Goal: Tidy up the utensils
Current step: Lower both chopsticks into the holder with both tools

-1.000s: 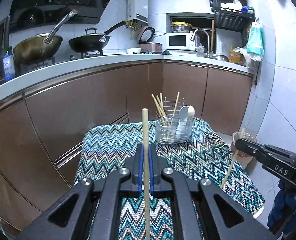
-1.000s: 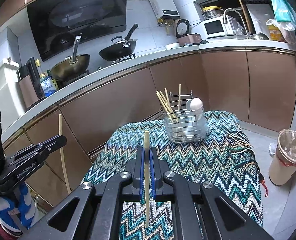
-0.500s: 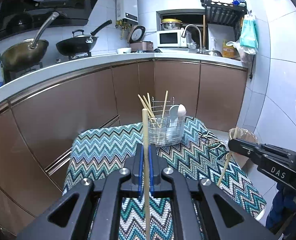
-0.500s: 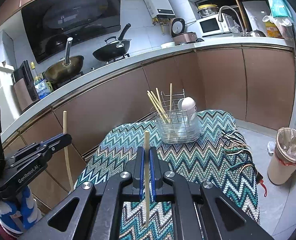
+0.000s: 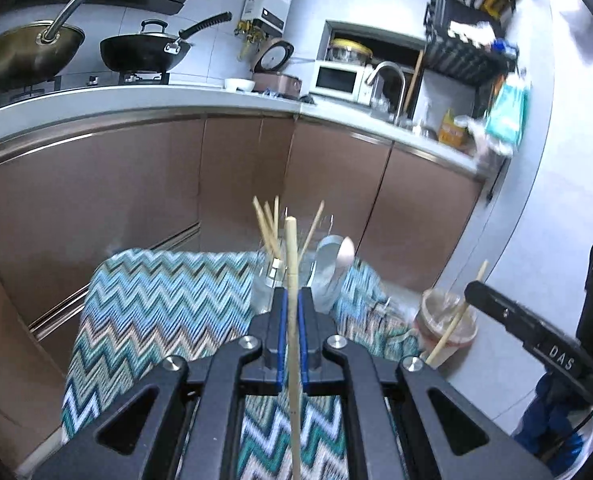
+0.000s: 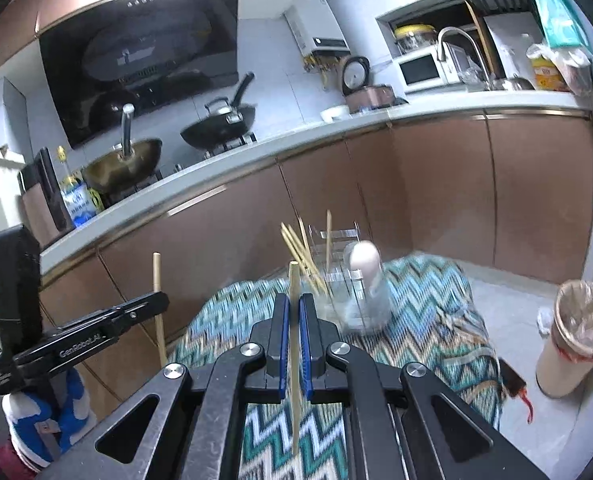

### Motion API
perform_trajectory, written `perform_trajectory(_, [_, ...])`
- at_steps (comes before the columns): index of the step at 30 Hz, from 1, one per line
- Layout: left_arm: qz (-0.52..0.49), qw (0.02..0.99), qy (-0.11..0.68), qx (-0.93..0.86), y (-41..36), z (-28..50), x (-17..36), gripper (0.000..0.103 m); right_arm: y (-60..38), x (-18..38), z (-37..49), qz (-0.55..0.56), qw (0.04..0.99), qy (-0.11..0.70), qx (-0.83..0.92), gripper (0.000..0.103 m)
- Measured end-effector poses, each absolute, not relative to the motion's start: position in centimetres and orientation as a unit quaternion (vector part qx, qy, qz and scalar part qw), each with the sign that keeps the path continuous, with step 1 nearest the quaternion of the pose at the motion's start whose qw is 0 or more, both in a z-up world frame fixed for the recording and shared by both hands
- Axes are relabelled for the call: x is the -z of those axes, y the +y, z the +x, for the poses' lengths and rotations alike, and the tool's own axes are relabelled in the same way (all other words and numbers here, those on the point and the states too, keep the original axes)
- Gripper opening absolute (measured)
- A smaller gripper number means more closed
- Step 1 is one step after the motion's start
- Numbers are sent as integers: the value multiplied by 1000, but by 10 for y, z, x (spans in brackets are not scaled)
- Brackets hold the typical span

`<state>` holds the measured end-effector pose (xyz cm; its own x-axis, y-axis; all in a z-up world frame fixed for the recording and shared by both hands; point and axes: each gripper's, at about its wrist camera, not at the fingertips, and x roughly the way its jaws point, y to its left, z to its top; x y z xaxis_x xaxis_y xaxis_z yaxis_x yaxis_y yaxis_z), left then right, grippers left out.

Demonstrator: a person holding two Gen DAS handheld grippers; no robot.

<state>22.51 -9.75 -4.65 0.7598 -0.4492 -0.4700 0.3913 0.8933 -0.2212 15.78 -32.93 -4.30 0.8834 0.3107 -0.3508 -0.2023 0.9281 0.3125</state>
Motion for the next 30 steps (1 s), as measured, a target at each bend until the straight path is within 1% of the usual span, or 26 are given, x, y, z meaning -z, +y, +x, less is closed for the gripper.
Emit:
perform_trajectory(9, [-104, 947, 194, 235, -113, 294, -10, 4, -314, -16, 226, 98, 975, 121, -157, 6])
perform_trajectory(14, [-119, 958, 153, 211, -125, 340, -19, 4, -309, -16, 268, 82, 979, 111, -149, 6])
perform_trajectory(17, [-121, 965, 133, 190, -135, 363, -10, 4, -310, -5, 288, 80, 980, 116, -141, 6])
perform_trajectory(23, [-116, 974, 120, 155, -157, 397, 27, 5, -309, 27, 321, 63, 982, 122, -126, 6])
perform_trajectory(30, [-115, 972, 150, 139, -163, 421, 71, 5, -303, 61, 338, 57, 980, 144, -123, 6])
